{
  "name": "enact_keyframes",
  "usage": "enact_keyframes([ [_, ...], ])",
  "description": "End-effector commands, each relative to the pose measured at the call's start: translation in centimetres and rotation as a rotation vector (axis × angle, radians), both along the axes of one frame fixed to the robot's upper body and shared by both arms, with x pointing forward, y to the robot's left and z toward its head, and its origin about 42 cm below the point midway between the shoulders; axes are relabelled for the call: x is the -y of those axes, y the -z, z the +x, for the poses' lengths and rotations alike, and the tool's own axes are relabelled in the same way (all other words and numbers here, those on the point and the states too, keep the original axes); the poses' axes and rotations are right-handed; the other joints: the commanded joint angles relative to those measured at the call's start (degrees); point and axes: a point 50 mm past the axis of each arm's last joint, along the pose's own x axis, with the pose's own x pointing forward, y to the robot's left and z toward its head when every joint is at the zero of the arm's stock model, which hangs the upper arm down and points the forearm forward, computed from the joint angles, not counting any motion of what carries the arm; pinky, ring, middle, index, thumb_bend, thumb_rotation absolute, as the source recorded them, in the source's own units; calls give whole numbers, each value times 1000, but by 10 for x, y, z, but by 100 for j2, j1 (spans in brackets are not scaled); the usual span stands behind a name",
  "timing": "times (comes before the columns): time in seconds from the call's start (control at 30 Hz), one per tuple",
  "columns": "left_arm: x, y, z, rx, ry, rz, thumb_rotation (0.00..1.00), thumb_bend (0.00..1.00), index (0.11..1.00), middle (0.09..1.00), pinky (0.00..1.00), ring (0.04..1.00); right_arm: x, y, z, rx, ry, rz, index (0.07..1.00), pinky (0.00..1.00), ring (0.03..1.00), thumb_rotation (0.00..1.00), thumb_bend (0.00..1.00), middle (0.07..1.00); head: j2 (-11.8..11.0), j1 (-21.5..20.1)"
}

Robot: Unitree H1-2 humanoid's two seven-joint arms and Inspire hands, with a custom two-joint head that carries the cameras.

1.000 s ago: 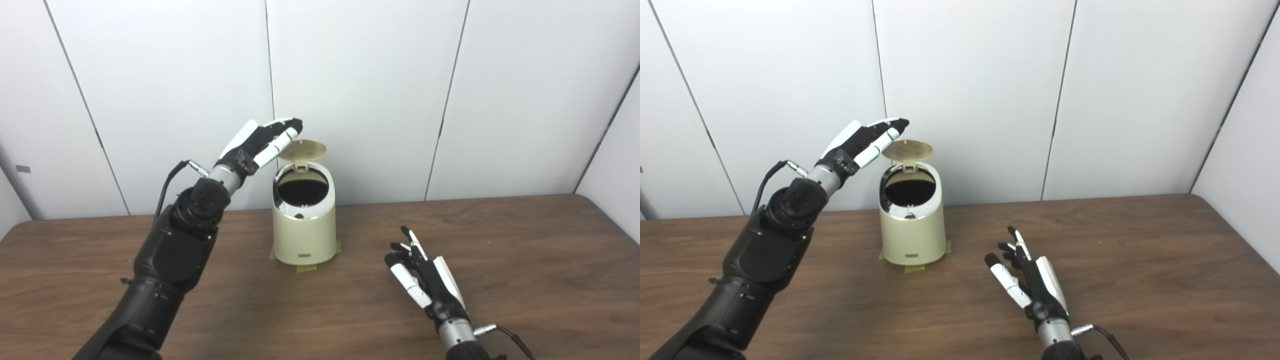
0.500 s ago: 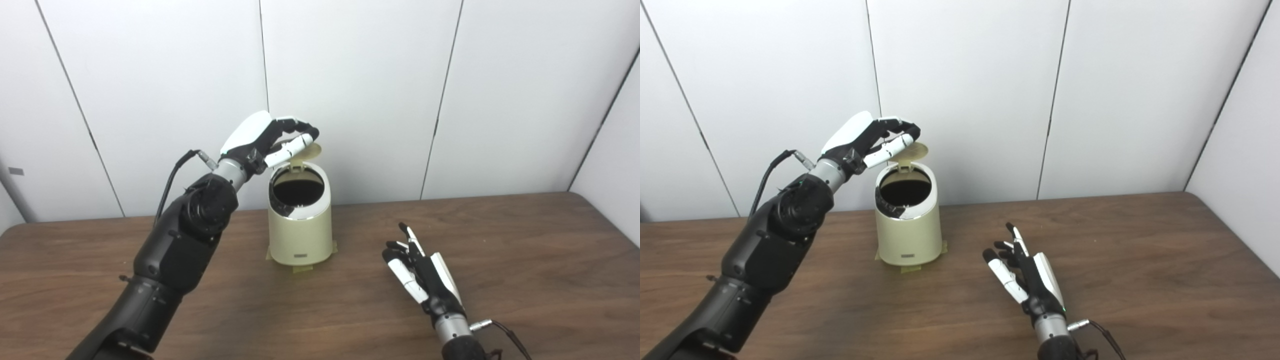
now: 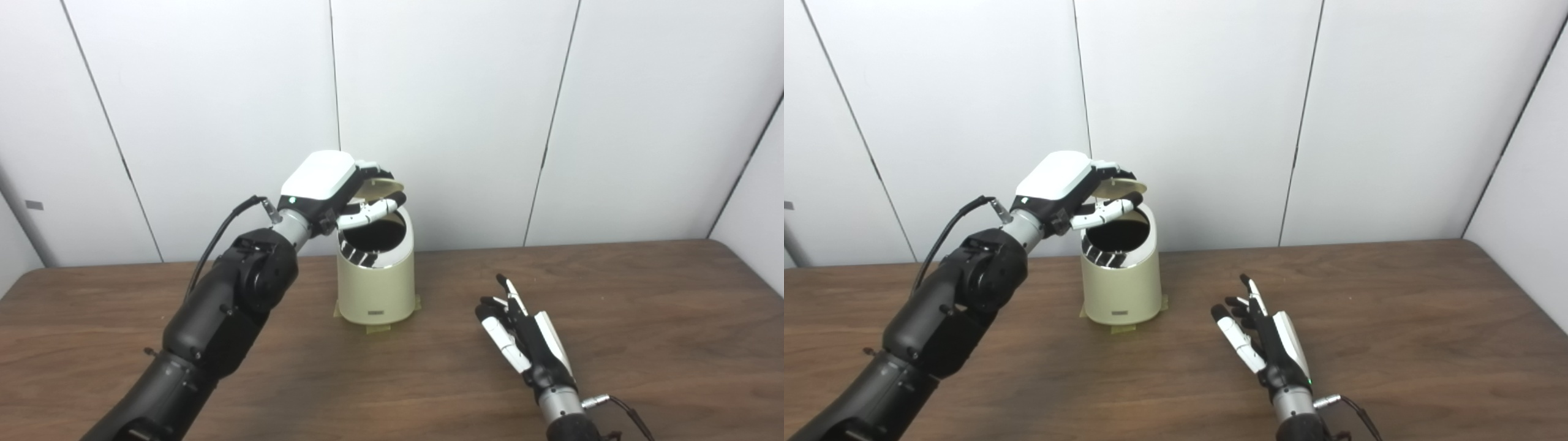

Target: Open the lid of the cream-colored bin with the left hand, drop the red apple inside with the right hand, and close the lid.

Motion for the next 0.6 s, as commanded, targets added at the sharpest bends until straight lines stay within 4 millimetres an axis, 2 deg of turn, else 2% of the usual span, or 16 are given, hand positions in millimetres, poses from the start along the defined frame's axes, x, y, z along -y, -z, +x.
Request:
enact_keyframes([
  [0.0,0,-29,-1,93,7,22,1000,480,772,777,804,801,-3,-2,3,-12,-11,9,980,814,829,1000,548,830,6,-9],
  [0.37,-6,-15,-14,80,4,75,1000,426,777,771,811,783,-1,-1,2,-15,-6,3,977,801,824,1000,552,834,26,-17],
  [0.57,-7,-1,-29,125,-6,170,1000,432,775,764,839,783,-1,-1,3,-10,-11,5,979,803,823,999,543,832,25,-23],
])
